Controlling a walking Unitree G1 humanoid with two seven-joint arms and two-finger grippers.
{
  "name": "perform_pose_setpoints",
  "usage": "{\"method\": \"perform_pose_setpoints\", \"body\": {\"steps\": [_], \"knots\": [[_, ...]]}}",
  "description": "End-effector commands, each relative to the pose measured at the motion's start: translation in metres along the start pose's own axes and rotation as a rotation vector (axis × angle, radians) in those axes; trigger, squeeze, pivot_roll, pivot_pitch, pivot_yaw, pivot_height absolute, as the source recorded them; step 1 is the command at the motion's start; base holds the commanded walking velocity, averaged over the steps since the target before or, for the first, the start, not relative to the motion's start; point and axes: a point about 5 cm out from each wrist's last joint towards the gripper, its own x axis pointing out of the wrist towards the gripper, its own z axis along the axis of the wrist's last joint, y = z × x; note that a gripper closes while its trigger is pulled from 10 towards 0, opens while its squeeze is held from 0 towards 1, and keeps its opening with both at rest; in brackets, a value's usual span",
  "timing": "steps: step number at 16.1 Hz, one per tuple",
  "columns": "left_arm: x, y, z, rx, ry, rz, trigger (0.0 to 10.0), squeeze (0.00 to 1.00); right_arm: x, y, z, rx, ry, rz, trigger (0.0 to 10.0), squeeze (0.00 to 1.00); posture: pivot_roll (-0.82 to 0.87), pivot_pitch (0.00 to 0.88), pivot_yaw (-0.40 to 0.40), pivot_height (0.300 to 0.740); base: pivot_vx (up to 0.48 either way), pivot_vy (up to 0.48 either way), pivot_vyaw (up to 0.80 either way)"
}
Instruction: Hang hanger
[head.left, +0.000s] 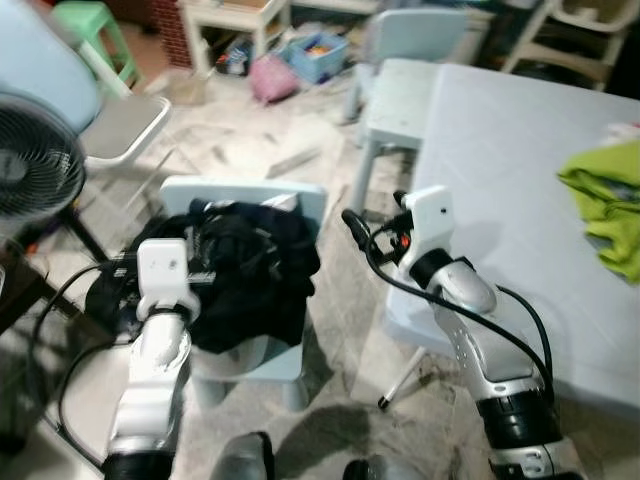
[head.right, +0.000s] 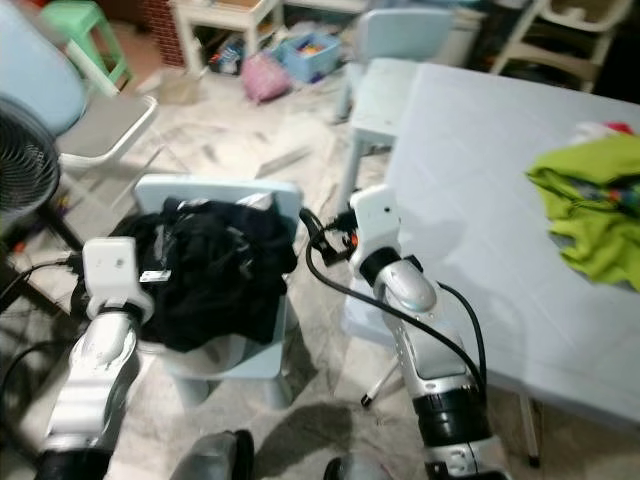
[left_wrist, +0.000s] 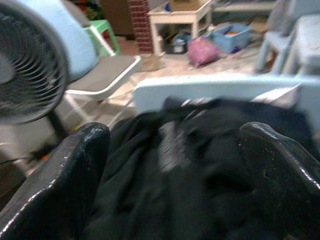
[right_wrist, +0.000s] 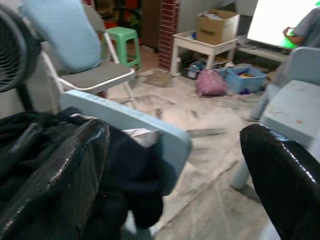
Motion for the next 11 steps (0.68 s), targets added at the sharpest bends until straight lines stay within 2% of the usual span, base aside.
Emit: {"method": "perform_pose_setpoints", "body": {"steps": [1, 3, 5, 7, 10, 11], "knots": [[-0.001, 0.001, -0.002, 0.005, -0.013, 0.007, 10.0, 0.0, -0.005, 0.0, 0.0, -0.009, -0.006, 0.011, 10.0, 0.0, 0.02, 0.071, -0.059, 0.74, 0.0, 0.0, 0.52], [-0.003, 0.001, -0.003, 0.01, -0.026, 0.015, 10.0, 0.0, -0.015, -0.003, -0.007, -0.014, 0.002, 0.004, 10.0, 0.0, 0.02, 0.077, -0.067, 0.74, 0.0, 0.0, 0.0], [-0.001, -0.003, -0.002, 0.023, -0.041, 0.007, 10.0, 0.0, -0.022, -0.004, -0.016, -0.071, 0.024, -0.014, 10.0, 0.0, 0.02, 0.091, -0.062, 0.74, 0.0, 0.0, 0.0], [0.001, -0.002, -0.004, 0.02, -0.029, 0.004, 10.0, 0.0, -0.021, -0.006, -0.02, -0.128, 0.039, -0.068, 10.0, 0.0, 0.01, 0.102, -0.06, 0.74, 0.0, 0.0, 0.8], [0.008, -0.006, -0.004, 0.011, -0.02, -0.012, 10.0, 0.0, -0.022, -0.007, -0.019, -0.113, 0.032, -0.106, 10.0, 0.0, 0.0, 0.102, -0.059, 0.74, 0.0, 0.0, 0.8], [0.009, -0.007, -0.004, 0.011, -0.021, -0.013, 10.0, 0.0, -0.023, -0.007, -0.019, -0.111, 0.032, -0.106, 10.0, 0.0, 0.0, 0.102, -0.059, 0.74, 0.0, 0.0, 0.0]]}}
